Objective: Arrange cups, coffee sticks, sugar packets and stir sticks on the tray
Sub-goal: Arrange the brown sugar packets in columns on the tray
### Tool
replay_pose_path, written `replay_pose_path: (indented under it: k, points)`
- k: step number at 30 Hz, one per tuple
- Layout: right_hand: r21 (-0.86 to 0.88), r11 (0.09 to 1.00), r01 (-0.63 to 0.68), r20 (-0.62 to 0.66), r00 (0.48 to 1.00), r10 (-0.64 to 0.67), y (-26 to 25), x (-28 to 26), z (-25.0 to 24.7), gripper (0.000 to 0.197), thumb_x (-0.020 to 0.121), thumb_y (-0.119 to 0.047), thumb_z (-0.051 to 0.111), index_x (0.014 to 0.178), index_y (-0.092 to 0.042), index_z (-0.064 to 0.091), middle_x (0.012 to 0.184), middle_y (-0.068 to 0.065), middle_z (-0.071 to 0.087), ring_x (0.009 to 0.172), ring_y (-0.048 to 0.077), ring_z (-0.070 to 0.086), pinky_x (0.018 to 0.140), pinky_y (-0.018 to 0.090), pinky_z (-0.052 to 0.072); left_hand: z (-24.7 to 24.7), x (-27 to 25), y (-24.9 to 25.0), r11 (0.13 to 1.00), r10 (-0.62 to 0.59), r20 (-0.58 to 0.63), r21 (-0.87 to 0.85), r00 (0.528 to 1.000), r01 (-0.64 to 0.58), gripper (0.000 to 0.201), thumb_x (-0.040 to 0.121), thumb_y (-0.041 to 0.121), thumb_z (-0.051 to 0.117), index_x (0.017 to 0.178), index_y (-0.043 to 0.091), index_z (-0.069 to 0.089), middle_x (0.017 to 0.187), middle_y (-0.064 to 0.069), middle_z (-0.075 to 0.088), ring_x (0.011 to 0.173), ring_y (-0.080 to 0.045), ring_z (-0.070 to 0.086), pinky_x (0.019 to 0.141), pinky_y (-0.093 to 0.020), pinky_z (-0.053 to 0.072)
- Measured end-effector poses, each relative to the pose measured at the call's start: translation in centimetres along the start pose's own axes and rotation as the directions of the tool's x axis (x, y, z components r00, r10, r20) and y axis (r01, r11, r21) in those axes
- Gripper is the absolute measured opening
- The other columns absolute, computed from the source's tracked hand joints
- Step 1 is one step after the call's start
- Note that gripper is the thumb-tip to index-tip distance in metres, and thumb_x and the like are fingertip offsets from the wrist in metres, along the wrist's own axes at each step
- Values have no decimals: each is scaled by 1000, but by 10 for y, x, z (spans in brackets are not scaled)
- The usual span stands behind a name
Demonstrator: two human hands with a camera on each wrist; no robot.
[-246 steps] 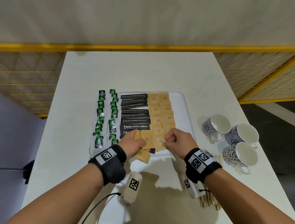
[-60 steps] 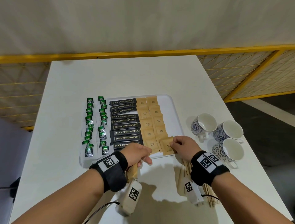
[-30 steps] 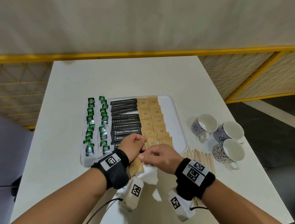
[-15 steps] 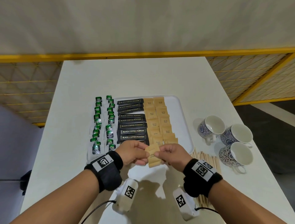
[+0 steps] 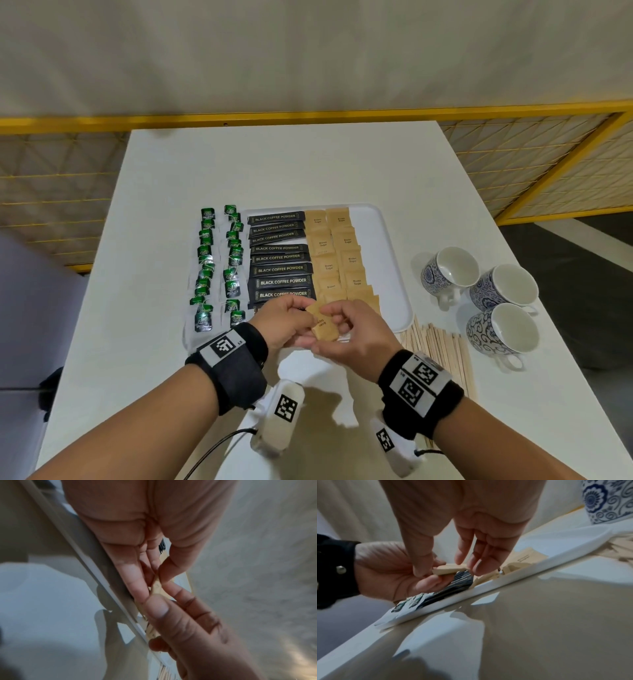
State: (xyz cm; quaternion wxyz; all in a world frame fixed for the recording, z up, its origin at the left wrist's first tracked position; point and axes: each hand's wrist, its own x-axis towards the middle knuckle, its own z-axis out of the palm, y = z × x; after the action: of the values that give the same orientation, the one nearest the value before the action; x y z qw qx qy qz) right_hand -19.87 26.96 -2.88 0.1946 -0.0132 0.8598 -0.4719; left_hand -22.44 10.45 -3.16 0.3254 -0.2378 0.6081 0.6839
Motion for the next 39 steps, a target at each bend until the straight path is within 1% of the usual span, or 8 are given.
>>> replay_pose_path:
  k: [7, 10, 13, 19, 24, 26, 29, 39]
  points:
    - [-147, 957, 250, -12, 967, -255, 6, -1, -6, 25, 78, -20, 74, 101, -28, 68, 96, -17, 55, 87, -8, 51, 75, 6, 37, -4, -3, 2, 995, -46, 57, -88, 997, 51, 22, 93, -2, 50, 110, 12, 52, 64, -12, 65, 48, -19, 64, 49, -28, 58]
    - [163, 986, 19, -97, 995, -3, 8, 8, -11, 13, 85, -17, 69, 83, -29, 70, 72, -9, 61, 67, 6, 54, 66, 21, 45, -4, -4, 0, 999, -17, 85, 42, 996, 14, 12, 97, 8, 49, 101, 8, 60, 73, -11, 61, 58, -18, 62, 53, -24, 57]
    - [414, 895, -165, -24, 981, 192, 6, 15, -16, 15, 88, -8, 64, 100, -17, 68, 69, 5, 62, 61, 16, 56, 56, 31, 46, -4, -1, -2, 999, -9, 87, 37, 996, 6, 15, 93, 4, 53, 96, 6, 67, 89, -17, 66, 68, -16, 63, 61, -22, 58]
    - [352, 915, -199, -151, 952, 265, 7, 15, -10, 22, 84, -24, 71, 99, -20, 55, 73, 5, 64, 65, 19, 60, 64, 36, 52, 1, -3, -2, 985, 171, 5, 14, 985, -171, 17, 77, -9, 70, 90, 0, 65, 83, -18, 66, 63, -19, 65, 59, -22, 58]
    - [547, 796, -261, 20, 954, 299, -15, 10, -8, 23, 89, -32, 63, 89, -9, 63, 67, 6, 61, 60, 19, 52, 64, 36, 47, 7, 1, -5, 898, 371, -23, 265, 928, -352, 21, 72, -8, 74, 77, 9, 64, 69, -3, 57, 57, -10, 48, 56, -20, 46]
    - [556, 790, -258, 21, 955, 297, -17, 11, -4, 29, 84, -25, 71, 106, -9, 60, 63, 5, 62, 59, 19, 52, 69, 37, 47, 9, 1, -9, 863, 416, 9, 312, 909, -398, 22, 72, -8, 73, 76, 11, 63, 66, 3, 52, 57, -7, 44, 57, -16, 42]
    - [480, 835, -268, -16, 949, 314, -14, 15, 0, 38, 89, -12, 61, 126, -13, 52, 79, 6, 63, 58, 16, 57, 71, 34, 54, 8, 2, -11, 849, 409, 79, 331, 909, -411, 30, 69, -7, 76, 79, 19, 67, 69, 3, 53, 60, -8, 44, 62, -15, 45]
    - [-125, 987, -101, -102, 991, 89, 5, 28, -24, 23, 88, -16, 61, 110, -23, 64, 95, -4, 65, 83, 16, 61, 82, 33, 53, -4, 13, -16, 900, 340, -51, 306, 939, -310, 26, 87, -3, 56, 86, 20, 67, 70, 2, 56, 61, -13, 50, 71, -34, 52]
